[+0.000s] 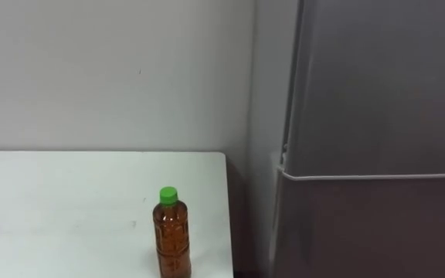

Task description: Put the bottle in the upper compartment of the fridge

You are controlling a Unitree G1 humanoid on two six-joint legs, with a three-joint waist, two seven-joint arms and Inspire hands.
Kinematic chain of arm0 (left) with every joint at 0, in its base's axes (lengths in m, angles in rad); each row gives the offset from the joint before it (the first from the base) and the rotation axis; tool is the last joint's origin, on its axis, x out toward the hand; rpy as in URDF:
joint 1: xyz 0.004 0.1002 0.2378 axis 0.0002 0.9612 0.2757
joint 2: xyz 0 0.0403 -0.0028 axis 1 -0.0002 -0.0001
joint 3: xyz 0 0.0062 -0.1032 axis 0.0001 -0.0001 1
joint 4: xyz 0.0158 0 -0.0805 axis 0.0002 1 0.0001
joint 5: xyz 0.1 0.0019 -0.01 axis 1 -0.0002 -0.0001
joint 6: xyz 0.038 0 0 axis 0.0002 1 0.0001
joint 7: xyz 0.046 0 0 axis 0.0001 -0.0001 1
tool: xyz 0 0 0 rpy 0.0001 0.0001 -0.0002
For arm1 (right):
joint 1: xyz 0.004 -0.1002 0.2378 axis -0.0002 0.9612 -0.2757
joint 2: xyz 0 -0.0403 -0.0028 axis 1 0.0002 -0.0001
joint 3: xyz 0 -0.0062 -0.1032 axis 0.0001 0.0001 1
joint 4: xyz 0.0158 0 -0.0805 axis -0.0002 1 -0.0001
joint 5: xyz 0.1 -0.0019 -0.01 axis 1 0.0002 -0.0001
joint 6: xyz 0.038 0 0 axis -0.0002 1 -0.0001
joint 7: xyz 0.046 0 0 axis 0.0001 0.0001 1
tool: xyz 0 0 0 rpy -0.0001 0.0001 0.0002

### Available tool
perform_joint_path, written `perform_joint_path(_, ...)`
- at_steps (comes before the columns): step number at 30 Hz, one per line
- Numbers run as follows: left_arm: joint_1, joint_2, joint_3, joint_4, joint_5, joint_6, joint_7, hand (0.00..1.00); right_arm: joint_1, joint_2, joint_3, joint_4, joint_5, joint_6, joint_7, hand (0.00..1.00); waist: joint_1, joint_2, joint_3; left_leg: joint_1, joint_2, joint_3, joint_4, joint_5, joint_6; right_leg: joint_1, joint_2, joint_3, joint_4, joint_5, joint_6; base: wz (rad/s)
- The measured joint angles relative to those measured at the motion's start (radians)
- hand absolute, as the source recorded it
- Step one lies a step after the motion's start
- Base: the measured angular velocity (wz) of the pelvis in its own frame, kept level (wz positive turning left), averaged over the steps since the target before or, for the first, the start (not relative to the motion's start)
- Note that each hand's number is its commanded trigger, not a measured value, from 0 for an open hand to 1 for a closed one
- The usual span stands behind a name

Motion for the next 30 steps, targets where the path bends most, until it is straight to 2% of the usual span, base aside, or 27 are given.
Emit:
perform_joint_path(4, -0.005, -0.001, 0.008, -0.001, -0.153, -0.01, 0.002, 0.0, 0.005, 0.0, -0.02, 0.0, 0.008, 0.0, -0.005, 0.0, 0.001, 0.01, -0.0026, 0.001, 0.0, 0.002, 0.0, 0.0, 0.0, 0.0, 0.003, 0.003, 0.001, 0.0, 0.0, 0.0)
perform_joint_path(6, -0.004, -0.001, 0.02, -0.001, -0.219, -0.013, 0.013, 0.0, 0.004, -0.001, -0.037, 0.005, 0.007, 0.0, -0.007, 0.0, 0.001, 0.013, -0.0015, 0.003, 0.0, 0.002, 0.0, 0.0, 0.0, 0.001, 0.003, 0.003, 0.001, 0.0, 0.0, 0.0)
perform_joint_path(7, -0.004, 0.0, 0.024, -0.001, -0.256, -0.02, 0.022, 0.0, 0.003, -0.003, -0.041, 0.009, 0.006, 0.0, -0.009, 0.0, 0.001, 0.022, -0.0031, 0.003, 0.0, 0.001, 0.001, 0.0, 0.0, 0.002, 0.003, 0.002, 0.001, 0.0, 0.0, 0.0)
perform_joint_path(11, -0.011, 0.008, 0.076, -0.007, -0.347, -0.048, 0.025, 0.0, 0.003, -0.015, -0.067, 0.012, -0.007, -0.001, -0.012, 0.0, 0.001, 0.043, 0.0031, 0.009, -0.001, -0.006, 0.002, 0.0, 0.001, 0.016, 0.001, 0.001, 0.001, 0.0, 0.0, 0.05)
perform_joint_path(15, -0.014, 0.023, 0.13, -0.057, -0.428, -0.057, 0.051, 0.0, -0.001, -0.022, -0.079, 0.02, -0.021, -0.002, -0.01, 0.0, 0.003, 0.054, 0.0065, 0.017, -0.001, -0.007, 0.002, 0.0, 0.0, 0.019, -0.002, 0.0, 0.003, 0.0, 0.001, 0.01)
perform_joint_path(20, -0.032, 0.035, 0.224, -0.238, -0.521, -0.102, 0.111, 0.0, -0.008, -0.04, -0.081, 0.02, -0.084, -0.004, 0.007, 0.0, 0.03, 0.057, 0.0056, 0.0, -0.003, 0.002, 0.008, 0.001, 0.002, -0.008, -0.011, 0.0, 0.019, -0.012, -0.003, -0.04)
perform_joint_path(23, -0.045, 0.06, 0.257, -0.318, -0.567, -0.125, 0.155, 0.0, -0.011, -0.044, -0.09, 0.016, -0.09, -0.004, 0.011, 0.0, 0.033, 0.061, 0.0034, 0.002, -0.004, 0.004, 0.008, 0.002, 0.003, -0.008, -0.012, 0.001, 0.019, -0.013, -0.002, -0.01)
perform_joint_path(25, -0.046, 0.062, 0.282, -0.383, -0.585, -0.138, 0.179, 0.0, -0.011, -0.044, -0.104, 0.016, -0.104, -0.004, 0.01, 0.0, 0.033, 0.066, 0.0001, 0.0, -0.005, 0.003, 0.008, 0.002, 0.003, -0.009, -0.013, 0.0, 0.018, -0.014, 0.0, 0.0)
perform_joint_path(26, -0.047, 0.07, 0.283, -0.424, -0.585, -0.142, 0.195, 0.0, -0.011, -0.044, -0.11, 0.016, -0.112, -0.005, 0.01, 0.0, 0.033, 0.076, -0.0053, -0.001, -0.005, 0.002, 0.008, 0.002, 0.003, -0.01, -0.012, 0.0, 0.017, -0.015, 0.0, 0.03)
perform_joint_path(30, -0.054, 0.094, 0.3, -0.594, -0.595, -0.146, 0.243, 0.0, -0.01, -0.044, -0.117, 0.013, -0.113, -0.005, 0.009, 0.0, 0.039, 0.076, -0.0058, 0.0, -0.005, 0.002, 0.006, 0.002, 0.003, -0.01, -0.013, 0.0, 0.027, -0.016, 0.001, 0.02)
